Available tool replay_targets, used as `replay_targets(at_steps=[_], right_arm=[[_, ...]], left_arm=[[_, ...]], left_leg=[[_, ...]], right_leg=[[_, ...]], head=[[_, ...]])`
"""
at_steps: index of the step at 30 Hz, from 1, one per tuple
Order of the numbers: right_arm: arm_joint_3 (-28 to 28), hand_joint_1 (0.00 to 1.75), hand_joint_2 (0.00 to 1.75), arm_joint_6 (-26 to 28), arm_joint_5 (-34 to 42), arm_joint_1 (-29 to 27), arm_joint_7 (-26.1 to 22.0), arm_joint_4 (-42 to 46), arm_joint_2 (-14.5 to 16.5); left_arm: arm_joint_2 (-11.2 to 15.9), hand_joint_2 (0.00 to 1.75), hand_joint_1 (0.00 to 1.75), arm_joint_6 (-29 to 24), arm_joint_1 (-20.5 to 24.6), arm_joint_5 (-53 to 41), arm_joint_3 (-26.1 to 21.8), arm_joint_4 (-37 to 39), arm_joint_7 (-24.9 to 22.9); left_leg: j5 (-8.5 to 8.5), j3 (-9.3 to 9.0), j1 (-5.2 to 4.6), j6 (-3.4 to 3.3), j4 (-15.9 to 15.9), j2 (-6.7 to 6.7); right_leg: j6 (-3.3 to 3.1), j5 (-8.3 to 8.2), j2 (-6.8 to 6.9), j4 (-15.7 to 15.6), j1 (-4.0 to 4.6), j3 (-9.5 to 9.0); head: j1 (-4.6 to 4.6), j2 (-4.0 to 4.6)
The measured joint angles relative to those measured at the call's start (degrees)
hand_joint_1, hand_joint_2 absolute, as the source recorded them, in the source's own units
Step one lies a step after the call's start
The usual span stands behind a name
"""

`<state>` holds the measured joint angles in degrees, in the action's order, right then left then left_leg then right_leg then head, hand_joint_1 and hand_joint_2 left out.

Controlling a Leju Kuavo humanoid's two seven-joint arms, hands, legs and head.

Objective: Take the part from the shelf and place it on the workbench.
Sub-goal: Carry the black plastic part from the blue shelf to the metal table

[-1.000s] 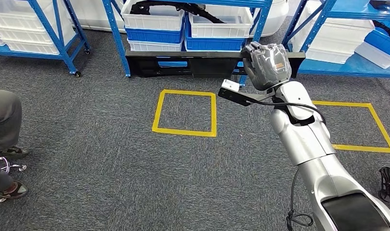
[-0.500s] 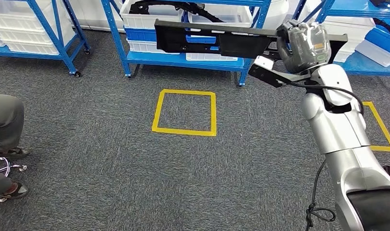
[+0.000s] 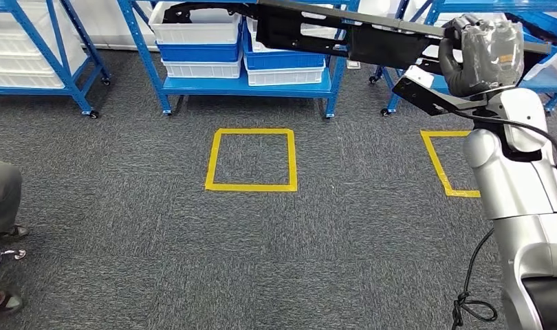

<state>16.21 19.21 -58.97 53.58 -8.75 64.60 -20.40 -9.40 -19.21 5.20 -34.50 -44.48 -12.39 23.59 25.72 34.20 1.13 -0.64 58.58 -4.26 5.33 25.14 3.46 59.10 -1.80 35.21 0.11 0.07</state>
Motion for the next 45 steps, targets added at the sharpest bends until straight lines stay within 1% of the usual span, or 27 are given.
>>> replay_targets(at_steps=[3, 5, 7, 8, 9, 10, 12, 14, 16, 18, 20, 22, 24, 25, 26, 28, 29, 31, 32, 34, 36, 38, 40, 41, 42, 44, 45], right_arm=[[-1.27, 1.75, 1.75, 1.27, 0.69, -2.79, 0.09, 1.39, -1.63], [-2.35, 1.75, 1.75, 1.91, 0.54, -4.77, 0.05, 2.32, -2.89], [-2.99, 1.75, 1.75, 2.4, -0.44, -5.94, 0.1, 2.69, -3.42], [-3.15, 1.75, 1.75, 2.59, -0.96, -6.34, 0.17, 2.63, -3.47], [-3.31, 1.75, 1.75, 2.7, -1.38, -6.74, 0.27, 2.5, -3.46], [-3.54, 1.75, 1.75, 2.78, -1.67, -7.11, 0.36, 2.33, -3.5], [-4.2, 1.75, 1.75, 3.02, -2.09, -7.68, 0.5, 1.97, -3.79], [-4.97, 1.75, 1.75, 3.53, -2.29, -7.96, 0.61, 1.71, -4.2], [-5.66, 1.75, 1.75, 4.11, -2.34, -8.21, 0.72, 1.48, -4.59], [-6.23, 1.75, 1.75, 4.47, -2.37, -8.91, 0.74, 1.41, -5.22], [-7.07, 1.75, 1.75, 4.76, -2.2, -9.92, 0.64, 1.55, -6.15], [-7.84, 1.75, 1.75, 5.2, -1.87, -10.81, 0.37, 1.65, -6.73], [-8.26, 1.75, 1.75, 5.5, -1.72, -12.07, 0.13, 1.65, -6.79], [-8.52, 1.75, 1.75, 5.57, -1.72, -12.91, 0.08, 1.65, -6.79], [-8.8, 1.75, 1.75, 5.69, -1.76, -13.69, 0.08, 1.65, -6.81], [-9.38, 1.75, 1.75, 5.99, -1.87, -14.9, 0.07, 1.73, -6.92], [-9.62, 1.75, 1.75, 6.21, -1.92, -15.34, 0.06, 1.8, -6.96], [-10.07, 1.75, 1.75, 6.57, -1.93, -16.28, 0.03, 2.06, -7.02], [-10.29, 1.75, 1.75, 6.7, -1.93, -16.78, 0.02, 2.17, -7.08], [-10.6, 1.75, 1.75, 6.78, -1.93, -17.61, 0.0, 2.47, -7.3], [-10.78, 1.75, 1.75, 6.86, -1.93, -18.11, -0.01, 2.97, -7.38], [-10.97, 1.75, 1.75, 6.94, -1.68, -19.12, -0.02, 3.73, -7.16], [-11.44, 1.75, 1.75, 6.99, -1.05, -21.36, -0.12, 4.91, -6.82], [-11.85, 1.75, 1.75, 7.01, -0.64, -22.74, -0.26, 5.75, -6.72], [-12.32, 1.75, 1.75, 7.02, -0.25, -24.06, -0.47, 6.67, -6.68], [-13.24, 1.75, 1.75, 7.02, 0.4, -26.05, -0.86, 8.34, -6.72], [-13.62, 1.75, 1.75, 7.02, 0.61, -26.66, -0.96, 8.94, -6.73]], left_arm=[[-0.25, 1.75, 0.0, 0.35, 0.34, -0.18, -0.23, 0.01, 1.42], [-0.43, 1.75, 0.0, 0.24, 0.7, -0.72, -0.24, 0.02, 1.91], [-0.55, 1.75, 0.0, 0.09, 0.87, -0.92, -0.24, 0.02, 2.32], [-0.6, 1.75, 0.0, 0.0, 0.89, -0.95, -0.24, 0.02, 2.55], [-0.63, 1.75, 0.0, -0.06, 0.91, -0.97, -0.24, 0.02, 2.77], [-0.67, 1.75, 0.0, -0.05, 0.94, -0.99, -0.24, 0.02, 2.95], [-0.74, 1.75, 0.0, 0.1, 1.04, -1.0, -0.24, 0.02, 3.19], [-0.7, 1.75, 0.0, 0.26, 1.17, -1.0, -0.24, 0.02, 3.32], [-0.65, 1.75, 0.0, 0.27, 1.35, -1.0, -0.24, 0.0, 3.46], [-0.82, 1.75, 0.0, 0.2, 1.59, -1.0, -0.24, -0.05, 3.81], [-1.08, 1.75, 0.0, -0.05, 1.82, -1.16, -0.24, -0.09, 4.43], [-1.25, 1.75, 0.0, -0.36, 1.87, -1.61, -0.22, -0.1, 4.98], [-1.39, 1.75, 0.0, -0.73, 1.83, -2.1, -0.19, -0.09, 5.18], [-1.46, 1.75, 0.0, -0.92, 1.82, -2.36, -0.15, -0.08, 5.16], [-1.5, 1.75, 0.0, -1.11, 1.82, -2.6, -0.08, -0.07, 5.12], [-1.51, 1.75, 0.0, -1.33, 1.85, -3.08, 0.15, -0.07, 5.07], [-1.38, 1.75, 0.0, -1.45, 1.9, -3.22, 0.26, -0.09, 5.05], [-1.31, 1.75, 0.0, -1.65, 1.99, -3.51, 0.45, -0.11, 5.02], [-1.29, 1.75, 0.0, -1.75, 2.04, -3.63, 0.52, -0.13, 4.97], [-1.38, 1.75, 0.0, -1.85, 2.17, -3.78, 0.63, -0.11, 4.88], [-1.37, 1.75, 0.0, -1.74, 2.26, -3.86, 0.72, -0.11, 4.78], [-1.37, 1.75, 0.0, -1.5, 2.27, -3.99, 0.84, -0.11, 4.53], [-1.41, 1.75, 0.0, -1.27, 2.27, -4.26, 0.96, -0.11, 4.17], [-1.44, 1.75, 0.0, -1.15, 2.27, -4.39, 1.02, -0.1, 4.0], [-1.48, 1.75, 0.0, -1.03, 2.27, -4.48, 1.09, -0.1, 3.89], [-1.51, 1.75, 0.0, -0.89, 2.29, -4.56, 1.19, -0.09, 3.78], [-1.5, 1.75, 0.0, -0.87, 2.3, -4.58, 1.22, -0.09, 3.78]], left_leg=[[0.37, -0.29, 0.01, 0.78, 0.06, -0.83], [2.39, 0.51, 0.36, 1.11, 2.24, 0.82], [6.33, 3.15, 0.4, 1.09, 8.54, 3.26], [8.07, 4.84, 0.36, 0.96, 12.25, 3.82], [8.99, 6.16, 0.29, 0.74, 14.99, 4.09], [8.83, 6.68, 0.2, 0.42, 15.95, 4.24], [5.6, 4.51, -0.14, -0.68, 11.45, 5.04], [2.61, 0.95, -0.46, -2.2, 4.36, 7.67], [1.93, -0.58, -0.91, -3.02, 1.33, 8.99], [1.42, -1.01, -1.1, -3.08, 0.33, 7.75], [0.37, -1.74, -0.82, -3.09, -1.46, 6.52], [-0.29, -2.14, -0.67, -2.99, -2.58, 5.0], [-0.31, -2.05, -0.63, -2.88, -2.66, 3.2], [-0.25, -2.02, -0.59, -2.77, -2.62, 2.36], [-0.14, -2.0, -0.5, -2.58, -2.54, 1.55], [0.31, -2.02, -0.26, -1.84, -2.06, 0.02], [0.63, -2.01, -0.28, -1.35, -1.74, -0.67], [1.22, -2.22, -0.6, -0.43, -1.25, -1.84], [1.42, -2.43, -0.72, -0.14, -1.28, -2.42], [1.99, -2.75, -0.51, 0.4, -1.14, -2.98], [4.4, -1.79, -0.11, 0.83, 1.65, -0.54], [8.67, 1.42, 0.01, 0.91, 8.97, 3.01], [10.9, 4.65, -0.01, 0.7, 15.27, 4.27], [10.28, 5.03, -0.01, 0.46, 15.63, 4.44], [8.57, 4.25, -0.02, 0.12, 13.61, 4.64], [4.45, 0.84, -0.03, -0.88, 6.15, 6.68], [3.17, -0.65, -0.04, -1.26, 2.95, 7.79]], right_leg=[[-2.07, -0.1, -1.19, -0.09, 0.12, 0.08], [-3.21, -0.38, -2.18, -0.13, -0.12, 0.2], [-4.23, -0.68, -3.38, -0.14, 0.09, 0.53], [-4.59, -0.82, -4.16, -0.13, 0.34, 0.75], [-4.83, -0.96, -5.03, -0.12, 0.61, 0.94], [-4.98, -1.07, -5.92, -0.12, 0.88, 1.07], [-5.14, -1.28, -7.58, -0.11, 1.36, 1.15], [-5.0, -1.51, -8.9, -0.12, 1.61, 1.26], [-4.47, -1.83, -9.98, -0.22, 1.23, 1.55], [-3.71, -2.31, -10.89, -0.6, 1.04, 1.77], [-3.52, -1.72, -8.98, 0.54, 1.44, 2.74], [-3.75, 0.83, -5.68, 5.86, 1.44, 5.52], [-3.34, 3.32, -4.4, 12.44, 0.92, 8.57], [-2.83, 3.65, -4.13, 13.74, 0.57, 9.01], [-2.15, 3.19, -3.82, 12.86, 0.19, 8.29], [-0.67, 0.83, -2.07, 5.35, -0.47, 3.82], [-0.26, -0.18, -0.76, 1.82, -0.42, 1.65], [-0.73, -0.88, 0.49, -1.37, -0.01, -0.24], [-1.3, -0.9, 0.05, -1.12, 0.25, -0.11], [-2.41, -0.94, -1.41, -1.1, -0.08, 0.05], [-3.41, -1.15, -2.66, -1.17, -0.49, 0.1], [-4.1, -1.29, -3.89, -1.18, -0.31, 0.23], [-4.36, -1.35, -5.31, -1.16, 0.14, 0.31], [-4.4, -1.37, -6.03, -1.15, 0.36, 0.32], [-4.39, -1.39, -6.76, -1.14, 0.53, 0.31], [-4.28, -1.46, -8.19, -1.11, 0.76, 0.31], [-4.16, -1.53, -8.9, -1.07, 0.85, 0.39]], head=[[-0.42, 0.0], [-0.5, 0.0], [-0.63, 0.0], [-0.69, 0.0], [-0.72, 0.0], [-0.74, 0.0], [-0.73, 0.0], [-0.55, 0.0], [-0.43, 0.0], [-0.66, 0.0], [-0.67, 0.0], [-0.12, 0.0], [0.32, 0.0], [0.36, 0.0], [0.37, 0.0], [0.38, 0.0], [0.43, 0.0], [0.43, 0.0], [0.37, 0.0], [0.15, 0.0], [0.04, 0.0], [-0.2, 0.0], [-0.35, 0.0], [-0.35, 0.0], [-0.35, 0.0], [-0.34, 0.0], [-0.28, 0.0]])
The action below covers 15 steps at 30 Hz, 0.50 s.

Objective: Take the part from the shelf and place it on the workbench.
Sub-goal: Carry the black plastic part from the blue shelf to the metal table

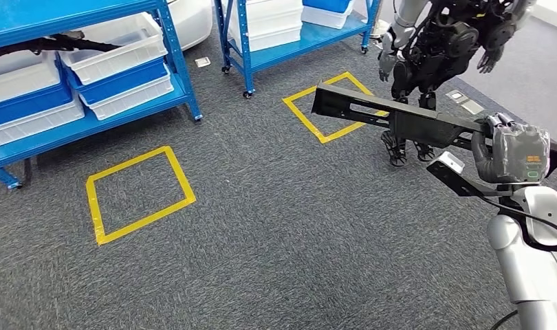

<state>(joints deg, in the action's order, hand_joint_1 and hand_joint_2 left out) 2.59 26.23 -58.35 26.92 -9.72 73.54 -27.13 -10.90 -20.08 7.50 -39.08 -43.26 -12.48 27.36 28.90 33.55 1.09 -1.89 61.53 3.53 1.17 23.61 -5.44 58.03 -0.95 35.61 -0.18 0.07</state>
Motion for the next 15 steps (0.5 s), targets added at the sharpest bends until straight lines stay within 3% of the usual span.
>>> replay_targets(at_steps=[2, 4, 6, 8, 10, 11, 12, 13, 15], right_arm=[[-0.66, 1.75, 1.75, -0.12, 0.45, -0.84, -0.12, 0.91, -0.1], [-1.38, 1.75, 1.75, -0.61, 1.4, -1.77, -0.55, 1.67, -0.76], [-2.36, 1.75, 1.75, -1.09, 2.74, -2.65, -1.27, 2.27, -1.89], [-3.23, 1.75, 1.75, -1.3, 3.88, -3.25, -1.97, 2.62, -2.63], [-3.62, 1.75, 1.75, -1.61, 4.51, -3.75, -2.49, 2.73, -2.8], [-3.67, 1.75, 1.75, -1.81, 4.62, -3.92, -2.72, 2.73, -2.79], [-3.67, 1.75, 1.75, -1.98, 4.63, -3.96, -2.89, 2.72, -2.82], [-3.67, 1.75, 1.75, -2.09, 4.58, -3.88, -3.02, 2.7, -2.85], [-3.64, 1.75, 1.75, -2.13, 4.44, -3.57, -3.16, 2.68, -2.92]], left_arm=[[0.02, 1.75, 0.0, 0.0, 0.06, -0.1, 0.03, 0.0, -0.02], [-0.08, 1.75, 0.0, -0.11, 0.21, -0.38, 0.16, 0.0, -0.1], [-0.16, 1.75, 0.0, -0.34, 0.3, -0.61, 0.43, 0.0, -0.14], [-0.15, 1.75, 0.0, -0.68, 0.27, -0.91, 0.68, 0.01, -0.25], [-0.16, 1.75, 0.0, -1.02, 0.27, -1.41, 0.8, 0.02, -0.55], [-0.18, 1.75, 0.0, -1.14, 0.3, -1.57, 0.85, 0.02, -0.7], [-0.21, 1.75, 0.0, -1.18, 0.36, -1.66, 0.89, 0.02, -0.79], [-0.25, 1.75, 0.0, -1.19, 0.44, -1.7, 0.92, 0.02, -0.84], [-0.27, 1.75, 0.0, -1.2, 0.64, -1.77, 1.01, 0.01, -0.88]], left_leg=[[-0.56, -1.29, -0.26, -0.4, -2.63, 0.93], [-1.0, -1.65, -0.47, -0.59, -3.36, -0.52], [-1.79, -2.15, -0.41, -1.08, -4.56, -1.89], [-2.17, -2.32, -0.47, -1.36, -5.15, -3.4], [-2.15, -2.24, -0.52, -1.33, -5.13, -5.1], [-2.09, -2.23, -0.51, -1.26, -5.12, -5.94], [-2.01, -2.27, -0.49, -1.13, -5.1, -6.75], [-1.88, -2.34, -0.46, -0.93, -5.04, -7.51], [-1.46, -2.45, -0.66, -0.25, -4.76, -8.82]], right_leg=[[0.52, -0.32, -1.38, -0.02, -0.13, 0.35], [1.21, -0.7, -2.13, -0.18, -0.25, 0.81], [1.28, 0.25, 0.29, 1.68, 0.01, 2.11], [0.93, 3.19, 3.62, 8.17, 0.06, 5.32], [1.24, 5.51, 4.6, 14.91, -0.2, 8.45], [1.7, 5.56, 4.8, 15.63, -0.39, 8.6], [2.3, 4.82, 5.11, 13.94, -0.63, 7.5], [2.93, 3.52, 5.82, 10.15, -0.92, 5.24], [3.47, 1.41, 8.21, 2.28, -0.98, 0.64]], head=[[0.02, 0.0], [-0.02, 0.0], [0.22, 0.0], [0.62, 0.0], [0.91, 0.0], [0.95, 0.0], [1.0, 0.0], [1.0, 0.0], [1.07, 0.0]])
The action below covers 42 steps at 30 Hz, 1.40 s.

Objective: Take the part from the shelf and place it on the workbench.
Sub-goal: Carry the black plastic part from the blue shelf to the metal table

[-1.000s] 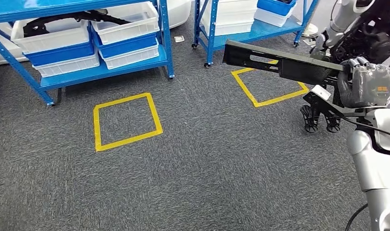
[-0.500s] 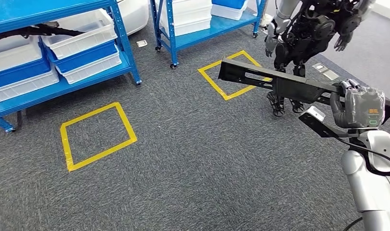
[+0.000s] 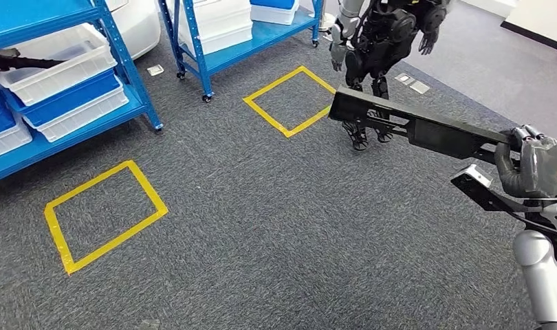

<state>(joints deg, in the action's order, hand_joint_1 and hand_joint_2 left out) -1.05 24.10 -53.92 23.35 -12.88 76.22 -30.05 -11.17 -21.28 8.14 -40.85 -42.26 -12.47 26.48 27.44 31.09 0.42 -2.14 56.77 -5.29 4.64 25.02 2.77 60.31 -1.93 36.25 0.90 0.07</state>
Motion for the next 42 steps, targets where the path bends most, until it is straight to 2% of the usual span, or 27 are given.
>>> replay_targets(at_steps=[2, 4, 5, 7, 9, 10, 11, 12, 13, 14, 15, 17, 18, 20, 22, 24, 25, 27, 33, 35, 36, 37, 38, 39, 40, 41, 42], right_arm=[[0.04, 1.75, 1.75, -0.01, -0.08, 0.21, -0.02, -0.06, 0.02], [0.05, 1.75, 1.75, -0.02, -0.12, 0.32, -0.01, -0.19, 0.01], [0.06, 1.75, 1.75, -0.02, -0.15, 0.38, 0.01, -0.26, -0.07], [0.16, 1.75, 1.75, -0.02, -0.24, 0.87, 0.0, -0.46, -0.26], [0.4, 1.75, 1.75, -0.02, -0.28, 1.52, -0.01, -0.81, -0.14], [0.55, 1.75, 1.75, 0.0, -0.3, 1.81, -0.02, -1.05, 0.05], [0.75, 1.75, 1.75, 0.04, -0.33, 2.05, -0.03, -1.4, 0.27], [0.97, 1.75, 1.75, 0.11, -0.44, 2.3, -0.04, -1.81, 0.47], [1.19, 1.75, 1.75, 0.21, -0.57, 2.57, -0.05, -2.24, 0.66], [1.41, 1.75, 1.75, 0.34, -0.73, 2.86, -0.06, -2.69, 0.86], [1.63, 1.75, 1.75, 0.51, -0.91, 3.2, -0.06, -3.14, 1.07], [2.15, 1.75, 1.75, 0.95, -1.22, 4.08, 0.05, -4.2, 1.49], [2.43, 1.75, 1.75, 1.15, -1.38, 4.48, 0.14, -4.75, 1.66], [2.85, 1.75, 1.75, 1.38, -1.59, 4.99, 0.27, -5.58, 1.75], [3.09, 1.75, 1.75, 1.48, -1.68, 5.59, 0.33, -6.33, 1.77], [3.49, 1.75, 1.75, 1.54, -1.72, 6.56, 0.44, -7.34, 2.09], [3.74, 1.75, 1.75, 1.54, -1.77, 6.96, 0.48, -7.86, 2.32], [4.05, 1.75, 1.75, 1.54, -1.85, 7.27, 0.51, -8.46, 2.6], [4.15, 1.75, 1.75, 1.54, -1.92, 7.34, 0.51, -8.74, 2.71], [4.5, 1.75, 1.75, 1.56, -2.14, 7.75, 0.42, -9.7, 2.97], [4.73, 1.75, 1.75, 1.58, -2.26, 8.17, 0.33, -10.32, 3.13], [5.09, 1.75, 1.75, 1.63, -2.32, 8.95, 0.21, -11.13, 3.35], [5.43, 1.75, 1.75, 1.74, -1.76, 9.72, -0.37, -12.01, 3.22], [5.69, 1.75, 1.75, 1.85, -1.08, 10.39, -0.95, -12.75, 2.94], [5.93, 1.75, 1.75, 1.96, -0.35, 10.98, -1.56, -13.46, 2.63], [6.05, 1.75, 1.75, 2.04, 0.41, 11.23, -2.16, -13.97, 2.26], [6.15, 1.75, 1.75, 2.04, 0.62, 11.41, -2.34, -14.19, 2.17]], left_arm=[[0.05, 1.75, 0.0, -0.01, 0.18, -0.09, 0.05, -0.01, -0.02], [0.07, 1.75, 0.0, -0.01, 0.38, -0.33, 0.09, -0.01, -0.03], [0.08, 1.75, 0.0, -0.02, 0.53, -0.47, 0.14, -0.01, -0.04], [0.08, 1.75, 0.0, -0.03, 0.79, -0.69, 0.32, -0.01, -0.09], [0.07, 1.75, 0.0, -0.09, 0.88, -0.78, 0.49, 0.01, -0.22], [0.07, 1.75, 0.0, -0.12, 0.87, -0.8, 0.53, 0.02, -0.31], [0.07, 1.75, 0.0, -0.16, 0.86, -0.81, 0.55, 0.05, -0.41], [0.07, 1.75, 0.0, -0.22, 0.85, -0.81, 0.57, 0.07, -0.49], [0.07, 1.75, 0.0, -0.32, 0.85, -0.81, 0.58, 0.09, -0.55], [0.08, 1.75, 0.0, -0.46, 0.86, -0.87, 0.6, 0.1, -0.59], [0.14, 1.75, 0.0, -0.62, 0.86, -0.95, 0.61, 0.1, -0.61], [0.22, 1.75, 0.0, -0.93, 0.85, -1.15, 0.62, 0.11, -0.66], [0.25, 1.75, 0.0, -1.02, 0.85, -1.21, 0.62, 0.11, -0.69], [0.2, 1.75, 0.0, -1.1, 0.9, -1.33, 0.64, 0.12, -0.73], [0.17, 1.75, 0.0, -1.15, 0.97, -1.41, 0.66, 0.12, -0.73], [0.18, 1.75, 0.0, -1.25, 0.92, -1.41, 0.65, 0.12, -0.74], [0.18, 1.75, 0.0, -1.34, 0.86, -1.38, 0.64, 0.12, -0.75], [0.16, 1.75, 0.0, -1.5, 0.76, -1.33, 0.62, 0.12, -0.75], [0.16, 1.75, 0.0, -1.6, 0.74, -1.26, 0.62, 0.12, -0.75], [0.15, 1.75, 0.0, -1.82, 0.71, -1.16, 0.61, 0.13, -0.7], [0.14, 1.75, 0.0, -1.93, 0.69, -1.11, 0.6, 0.14, -0.65], [0.17, 1.75, 0.0, -2.05, 0.7, -1.05, 0.6, 0.14, -0.53], [0.19, 1.75, 0.0, -2.16, 0.69, -0.97, 0.6, 0.14, -0.37], [0.21, 1.75, 0.0, -2.26, 0.66, -0.91, 0.6, 0.14, -0.23], [0.25, 1.75, 0.0, -2.38, 0.61, -0.84, 0.59, 0.14, -0.1], [0.23, 1.75, 0.0, -2.5, 0.5, -0.76, 0.58, 0.15, -0.04], [0.24, 1.75, 0.0, -2.59, 0.34, -0.71, 0.57, 0.16, -0.03]], left_leg=[[0.49, -0.16, -0.41, 0.71, 0.24, -1.04], [0.8, -0.38, -0.41, 1.1, 0.28, -2.06], [1.13, -0.35, -0.19, 1.33, 0.53, -1.84], [3.44, 0.86, 0.24, 1.78, 3.57, 0.98], [7.58, 4.32, 0.35, 1.87, 11.05, 4.4], [9.1, 6.28, 0.32, 1.78, 14.83, 5.08], [9.53, 7.63, 0.31, 1.61, 17.09, 5.33], [8.73, 7.96, 0.29, 1.35, 17.19, 5.45], [6.93, 7.18, 0.26, 1.02, 15.09, 5.68], [4.57, 5.54, 0.22, 0.58, 11.36, 6.47], [2.62, 3.75, 0.2, 0.12, 7.42, 7.95], [0.62, 1.57, 0.04, -0.33, 2.41, 9.83], [0.57, 1.39, -0.16, -0.38, 1.84, 9.9], [0.03, 1.2, -0.46, -0.6, 1.27, 8.34], [-0.77, 0.9, -0.42, -1.11, 0.27, 7.01], [-1.15, 0.87, -0.49, -1.41, -0.2, 5.5], [-1.18, 0.95, -0.56, -1.49, -0.19, 4.73], [-1.16, 1.04, -0.64, -1.5, -0.17, 3.85], [-1.15, 1.06, -0.65, -1.49, -0.16, 3.54], [-1.11, 1.08, -0.65, -1.41, -0.14, 2.59], [-1.06, 1.09, -0.64, -1.32, -0.11, 1.93], [-0.87, 1.12, -0.76, -1.02, 0.03, 0.99], [-0.5, 1.1, -0.77, -0.42, 0.27, 0.09], [0.22, 1.2, -0.71, 0.22, 0.91, 0.19], [1.48, 1.68, -0.62, 0.85, 2.35, 0.9], [3.24, 2.68, -0.4, 1.29, 4.88, 2.21], [5.31, 4.31, -0.28, 1.43, 8.5, 3.86]], right_leg=[[-0.81, -0.62, 0.83, -2.86, 0.3, -1.61], [-1.79, -0.78, -0.55, -2.68, 0.28, -1.34], [-2.14, -0.87, -1.12, -2.67, 0.13, -1.24], [-2.92, -1.13, -2.21, -2.7, -0.11, -1.1], [-3.48, -1.34, -3.39, -2.7, 0.03, -0.89], [-3.67, -1.41, -4.09, -2.69, 0.19, -0.77], [-3.8, -1.49, -4.84, -2.68, 0.36, -0.66], [-3.88, -1.57, -5.63, -2.67, 0.5, -0.59], [-3.89, -1.63, -6.42, -2.67, 0.61, -0.58], [-3.85, -1.71, -7.2, -2.67, 0.66, -0.58], [-3.71, -1.8, -7.92, -2.64, 0.74, -0.53], [-3.23, -2.11, -9.25, -2.58, 0.73, -0.21], [-2.89, -2.33, -9.89, -2.64, 0.66, 0.07], [-2.17, -2.73, -10.68, -2.77, 0.47, 0.63], [-2.07, -1.82, -8.49, -0.93, 0.69, 1.89], [-2.48, 1.07, -5.07, 5.23, 0.89, 4.85], [-2.57, 2.52, -4.22, 8.85, 0.87, 6.49], [-2.5, 3.94, -3.74, 13.06, 0.79, 8.32], [-2.36, 4.11, -3.65, 13.9, 0.73, 8.64], [-1.7, 3.38, -3.29, 12.19, 0.48, 7.4], [-1.18, 2.49, -2.84, 9.63, 0.29, 5.78], [-0.81, 1.38, -1.45, 5.36, 0.32, 3.11], [-1.1, 0.29, -0.93, 1.45, 0.18, 0.86], [-1.65, -0.43, -0.71, -1.25, 0.14, -0.63], [-2.44, -0.87, -0.79, -2.95, 0.16, -1.5], [-3.22, -1.09, -2.02, -3.05, 0.01, -1.31], [-3.51, -1.16, -2.66, -3.05, 0.11, -1.21]], head=[[-0.04, 0.0], [-0.22, 0.0], [-0.28, 0.0], [-0.32, 0.0], [-0.42, 0.0], [-0.45, 0.0], [-0.49, 0.0], [-0.49, 0.0], [-0.49, 0.0], [-0.5, 0.0], [-0.48, 0.0], [-0.48, 0.0], [-0.46, 0.0], [-0.55, 0.0], [-0.45, 0.0], [-0.2, 0.0], [-0.08, 0.0], [-0.08, 0.0], [-0.06, 0.0], [-0.05, 0.0], [-0.06, 0.0], [-0.06, 0.0], [-0.14, 0.0], [-0.23, 0.0], [-0.32, 0.0], [-0.42, 0.0], [-0.45, 0.0]])
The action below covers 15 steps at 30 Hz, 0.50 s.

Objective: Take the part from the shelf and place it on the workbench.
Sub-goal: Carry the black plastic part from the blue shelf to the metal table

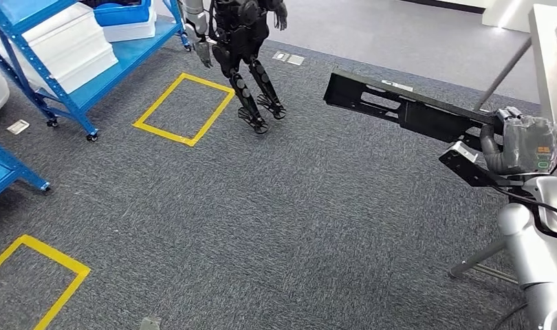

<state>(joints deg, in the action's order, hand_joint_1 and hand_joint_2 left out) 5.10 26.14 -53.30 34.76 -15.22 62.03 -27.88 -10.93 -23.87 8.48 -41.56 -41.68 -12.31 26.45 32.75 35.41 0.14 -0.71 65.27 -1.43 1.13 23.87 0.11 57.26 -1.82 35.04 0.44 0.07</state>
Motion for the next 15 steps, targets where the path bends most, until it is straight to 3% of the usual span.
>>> replay_targets(at_steps=[2, 3, 4, 5, 7, 9, 11, 12, 13, 15], right_arm=[[0.31, 1.75, 1.75, -0.01, 0.31, 0.19, -0.28, -0.47, 0.05], [0.5, 1.75, 1.75, -0.02, 0.48, 0.27, -0.4, -0.74, 0.07], [0.71, 1.75, 1.75, -0.02, 0.67, 0.44, -0.5, -1.06, 0.06], [0.92, 1.75, 1.75, -0.02, 0.83, 0.73, -0.56, -1.4, 0.06], [1.32, 1.75, 1.75, 0.07, 1.02, 1.6, -0.62, -2.11, 0.07], [1.78, 1.75, 1.75, 0.41, 1.08, 2.41, -0.62, -2.85, 0.02], [2.22, 1.75, 1.75, 0.74, 1.21, 2.74, -0.62, -3.46, -0.41], [2.38, 1.75, 1.75, 0.83, 1.29, 2.76, -0.62, -3.69, -0.79], [2.5, 1.75, 1.75, 0.89, 1.34, 2.83, -0.62, -3.91, -1.11], [2.71, 1.75, 1.75, 0.99, 1.41, 3.05, -0.62, -4.34, -1.44]], left_arm=[[0.0, 1.75, 0.0, -0.16, -0.42, 0.11, -0.03, 0.02, 0.03], [-0.01, 1.75, 0.0, -0.23, -0.63, 0.14, -0.06, 0.03, 0.1], [-0.01, 1.75, 0.0, -0.27, -0.79, 0.18, -0.1, 0.03, 0.22], [-0.01, 1.75, 0.0, -0.31, -0.89, 0.21, -0.15, 0.04, 0.35], [0.0, 1.75, 0.0, -0.35, -0.98, 0.25, -0.33, 0.04, 0.62], [0.02, 1.75, 0.0, -0.37, -1.04, 0.25, -0.52, 0.04, 0.79], [0.02, 1.75, 0.0, -0.39, -1.06, 0.24, -0.62, 0.03, 0.85], [0.01, 1.75, 0.0, -0.39, -1.04, 0.22, -0.65, 0.03, 0.87], [0.01, 1.75, 0.0, -0.4, -1.03, 0.2, -0.68, 0.02, 0.88], [0.01, 1.75, 0.0, -0.4, -1.12, 0.17, -0.74, 0.03, 0.91]], left_leg=[[3.1, 3.62, 0.04, 0.02, 7.31, 1.31], [3.16, 4.57, 0.05, -0.07, 8.92, 1.49], [2.0, 4.4, 0.06, -0.21, 8.2, 1.65], [0.0, 3.2, 0.1, -0.4, 5.44, 2.09], [-3.93, -0.42, 0.33, -0.81, -2.24, 4.67], [-5.19, -2.27, 0.35, -1.08, -6.17, 6.34], [-5.4, -2.5, 0.1, -1.57, -6.81, 5.16], [-5.75, -2.68, 0.02, -2.01, -7.27, 4.42], [-6.14, -2.85, -0.01, -2.51, -7.79, 3.68], [-6.63, -3.01, -0.15, -3.14, -8.48, 2.13]], right_leg=[[-0.35, -0.09, -1.44, 0.02, 0.23, 0.15], [-0.39, -0.12, -2.25, 0.03, 0.31, 0.19], [-0.41, -0.17, -3.08, 0.06, 0.34, 0.19], [-0.4, -0.21, -3.91, 0.1, 0.33, 0.19], [-0.22, -0.29, -5.49, 0.28, 0.4, 0.3], [0.32, -0.53, -6.91, 0.34, 0.46, 0.68], [1.2, -0.99, -8.2, 0.0, 0.47, 1.11], [1.47, -0.97, -7.72, 0.17, 0.49, 1.47], [1.5, -0.48, -6.4, 1.14, 0.6, 2.16], [1.12, 2.07, -2.67, 6.68, 0.71, 5.06]], head=[[-0.03, 0.0], [-0.04, 0.0], [-0.03, 0.0], [-0.04, 0.0], [-0.04, 0.0], [-0.02, 0.0], [0.0, 0.0], [0.0, 0.0], [0.15, 0.0], [0.42, 0.0]])
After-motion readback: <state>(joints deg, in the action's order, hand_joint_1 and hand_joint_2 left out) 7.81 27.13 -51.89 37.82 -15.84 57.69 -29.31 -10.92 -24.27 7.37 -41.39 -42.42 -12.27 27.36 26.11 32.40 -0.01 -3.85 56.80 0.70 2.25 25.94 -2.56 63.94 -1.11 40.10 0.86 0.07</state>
